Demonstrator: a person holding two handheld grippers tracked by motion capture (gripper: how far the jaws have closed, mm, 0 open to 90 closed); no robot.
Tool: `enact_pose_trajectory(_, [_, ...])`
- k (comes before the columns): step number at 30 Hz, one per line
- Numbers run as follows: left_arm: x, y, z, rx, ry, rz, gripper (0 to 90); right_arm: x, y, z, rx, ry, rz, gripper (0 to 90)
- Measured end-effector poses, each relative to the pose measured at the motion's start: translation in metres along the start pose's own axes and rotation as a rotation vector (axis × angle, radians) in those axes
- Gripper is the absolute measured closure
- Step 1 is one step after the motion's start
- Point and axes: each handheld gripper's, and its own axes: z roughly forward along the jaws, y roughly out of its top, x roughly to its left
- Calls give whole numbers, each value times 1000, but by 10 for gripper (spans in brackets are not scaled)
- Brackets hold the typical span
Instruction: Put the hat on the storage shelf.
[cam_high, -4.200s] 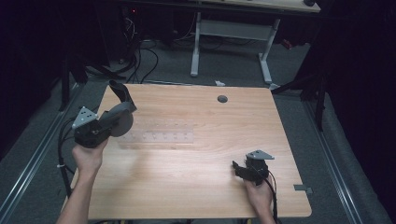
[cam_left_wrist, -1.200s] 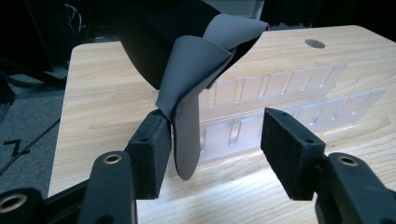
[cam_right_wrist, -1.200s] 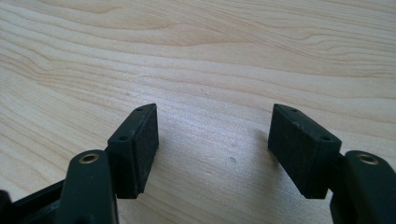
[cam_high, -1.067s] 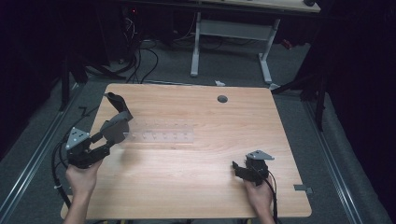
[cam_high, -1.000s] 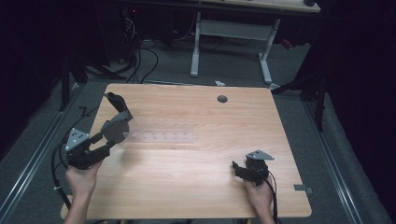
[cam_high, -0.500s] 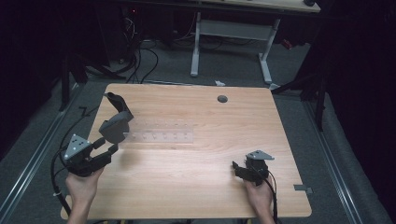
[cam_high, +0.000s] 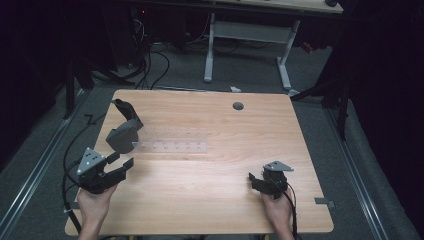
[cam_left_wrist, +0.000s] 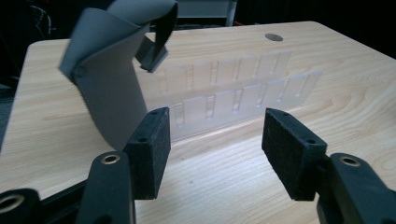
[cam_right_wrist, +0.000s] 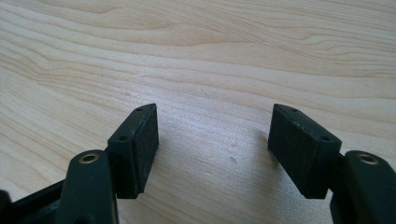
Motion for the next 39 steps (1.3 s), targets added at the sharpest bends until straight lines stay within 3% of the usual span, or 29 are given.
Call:
enact_pose_trajectory(18, [-20,-23,9,76,-61,0,428,0,0,0,0,0,-1,337])
enact_pose_trajectory(25, [-28,-35,14,109,-72,31,428,0,0,0,0,0,-1,336])
enact_pose_trajectory(33, [-34,-45,20,137,-106,-9,437,0,0,0,1,0,-1,336])
enact_pose_trajectory(39, [-39,-56,27,174,-118,-5,441,0,0,0,1,0,-1,335])
